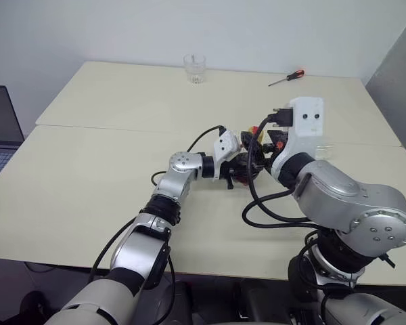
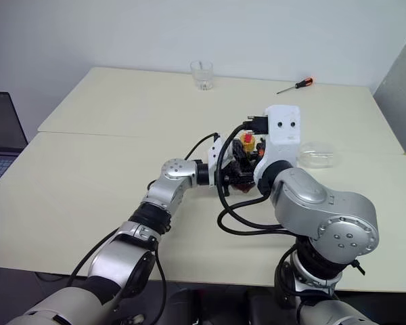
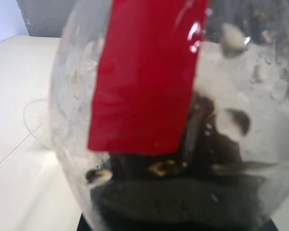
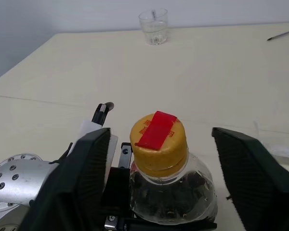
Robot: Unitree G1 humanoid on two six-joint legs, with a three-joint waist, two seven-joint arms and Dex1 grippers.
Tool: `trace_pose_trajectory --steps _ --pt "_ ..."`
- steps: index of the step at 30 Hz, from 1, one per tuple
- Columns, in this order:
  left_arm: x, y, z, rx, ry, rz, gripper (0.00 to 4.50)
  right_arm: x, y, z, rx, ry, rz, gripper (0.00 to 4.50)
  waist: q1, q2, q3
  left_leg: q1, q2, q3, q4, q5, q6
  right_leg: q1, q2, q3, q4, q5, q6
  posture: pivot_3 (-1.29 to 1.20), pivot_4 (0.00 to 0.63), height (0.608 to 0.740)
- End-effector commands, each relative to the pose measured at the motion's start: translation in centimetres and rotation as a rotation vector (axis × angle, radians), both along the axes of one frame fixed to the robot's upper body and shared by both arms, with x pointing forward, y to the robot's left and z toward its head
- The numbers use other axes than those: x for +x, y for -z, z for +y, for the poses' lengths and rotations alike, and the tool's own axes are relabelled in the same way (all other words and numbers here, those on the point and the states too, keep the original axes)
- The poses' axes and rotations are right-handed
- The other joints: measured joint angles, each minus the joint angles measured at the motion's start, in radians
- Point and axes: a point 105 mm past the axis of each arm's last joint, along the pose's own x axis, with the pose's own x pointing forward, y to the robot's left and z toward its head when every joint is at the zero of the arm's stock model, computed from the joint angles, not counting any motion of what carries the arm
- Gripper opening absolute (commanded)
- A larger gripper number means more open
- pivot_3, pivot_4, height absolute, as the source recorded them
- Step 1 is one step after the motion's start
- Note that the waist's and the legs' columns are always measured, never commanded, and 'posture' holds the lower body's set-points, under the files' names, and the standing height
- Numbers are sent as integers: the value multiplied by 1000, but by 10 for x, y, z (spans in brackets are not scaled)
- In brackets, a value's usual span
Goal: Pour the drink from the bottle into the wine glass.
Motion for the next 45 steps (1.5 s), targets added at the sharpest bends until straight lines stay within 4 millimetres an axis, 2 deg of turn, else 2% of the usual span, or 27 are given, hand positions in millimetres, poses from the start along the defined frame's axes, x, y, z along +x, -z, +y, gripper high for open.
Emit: trace_pose_trajectory --steps 1,3,4,7,11,15,17,20,22,25,29,33,42,45 --pt "-1 -22 -5 -38 18 -73 1052 -2 -6 3 -1 -12 -26 2166 0 0 0 0 0 0 0 0 0 0 0 0 0 0 0 0 150 740" --pt "-1 -22 -4 -38 17 -74 1051 -2 -6 4 1 -16 -26 1424 0 0 0 0 0 0 0 0 0 0 0 0 0 0 0 0 150 740" --pt "-1 -22 -4 -38 16 -75 1049 -2 -6 4 0 -17 -25 1233 0 0 0 0 0 0 0 0 0 0 0 0 0 0 0 0 150 740" --pt "-2 -24 -4 -40 16 -77 1049 -1 -5 2 -13 -29 -25 1234 0 0 0 0 0 0 0 0 0 0 0 0 0 0 0 0 150 740" --pt "-3 -28 -6 -47 27 -73 1048 5 -6 -7 -154 -148 -47 1234 0 0 0 -1 0 0 1 0 0 -1 -1 -1 0 0 0 0 150 740" --pt "-4 -30 -8 -52 41 -67 1043 0 -17 2 -242 -443 -151 1234 1 0 0 -2 -1 1 1 0 0 -1 -1 -1 -1 0 0 0 150 740" --pt "-7 -31 -9 -56 55 -63 1042 -7 -17 7 -221 -639 -189 1234 1 0 0 -2 -1 0 0 -1 2 -1 0 -1 -2 0 0 0 150 740" --pt "-14 -29 -15 -51 85 -60 1038 10 -18 3 -170 -842 -220 1234 -3 0 0 -1 -1 0 1 -2 3 -1 1 -1 -2 0 1 0 150 740" --pt "-18 -30 -17 -55 92 -60 1033 22 -19 1 -203 -906 -245 1234 -9 0 0 1 -1 2 1 -2 3 0 1 1 -1 0 1 0 150 740" --pt "-22 -32 -16 -64 89 -58 1033 28 -14 1 -274 -1027 -229 1234 -10 1 1 2 -1 1 1 -2 3 0 2 0 0 0 0 0 150 740" --pt "-25 -31 -12 -63 75 -52 1032 38 -12 2 -300 -1107 -246 1234 -5 1 1 2 0 2 1 -2 3 0 2 1 0 0 0 0 150 740" --pt "-26 -30 -8 -60 56 -48 1032 39 -15 3 -299 -1154 -262 1234 3 1 1 2 0 3 1 -2 3 0 1 1 0 2 -4 0 150 740" --pt "-25 -28 -10 -58 51 -41 1032 25 -16 3 -306 -1200 -263 4433 7 2 2 2 -1 3 2 -2 3 0 0 1 1 2 -4 0 150 740" --pt "-25 -28 -12 -59 53 -40 1031 25 -20 -2 -316 -1179 -271 4500 7 2 2 2 -1 3 2 -2 3 0 1 0 1 2 -4 0 150 740"
